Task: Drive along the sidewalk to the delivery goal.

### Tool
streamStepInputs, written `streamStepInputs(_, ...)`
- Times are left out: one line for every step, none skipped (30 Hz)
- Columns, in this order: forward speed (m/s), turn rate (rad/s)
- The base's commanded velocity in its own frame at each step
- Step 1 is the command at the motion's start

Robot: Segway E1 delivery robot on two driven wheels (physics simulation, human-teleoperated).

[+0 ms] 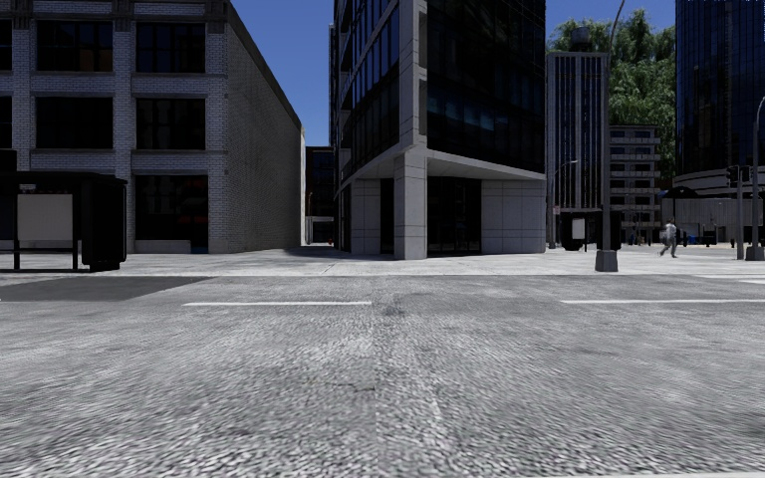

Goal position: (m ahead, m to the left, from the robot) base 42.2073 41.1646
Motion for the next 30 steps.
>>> streamStepInputs(0.0,0.0)
streamStepInputs(0.0,0.0)
streamStepInputs(0.0,0.0)
streamStepInputs(0.0,0.0)
streamStepInputs(0.0,0.0)
streamStepInputs(0.0,0.0)
streamStepInputs(0.0,0.0)
streamStepInputs(0.0,0.0)
streamStepInputs(0.0,0.0)
streamStepInputs(0.0,0.0)
streamStepInputs(0.0,0.0)
streamStepInputs(0.0,0.0)
streamStepInputs(0.0,0.0)
streamStepInputs(0.0,0.0)
streamStepInputs(0.0,0.0)
streamStepInputs(0.0,0.0)
streamStepInputs(0.0,0.0)
streamStepInputs(0.0,0.0)
streamStepInputs(0.0,0.0)
streamStepInputs(0.0,0.0)
streamStepInputs(0.0,0.0)
streamStepInputs(0.0,0.0)
streamStepInputs(0.0,0.0)
streamStepInputs(0.0,0.0)
streamStepInputs(0.0,0.0)
streamStepInputs(0.0,0.0)
streamStepInputs(0.0,0.0)
streamStepInputs(0.0,0.0)
streamStepInputs(0.0,0.0)
streamStepInputs(0.0,0.0)
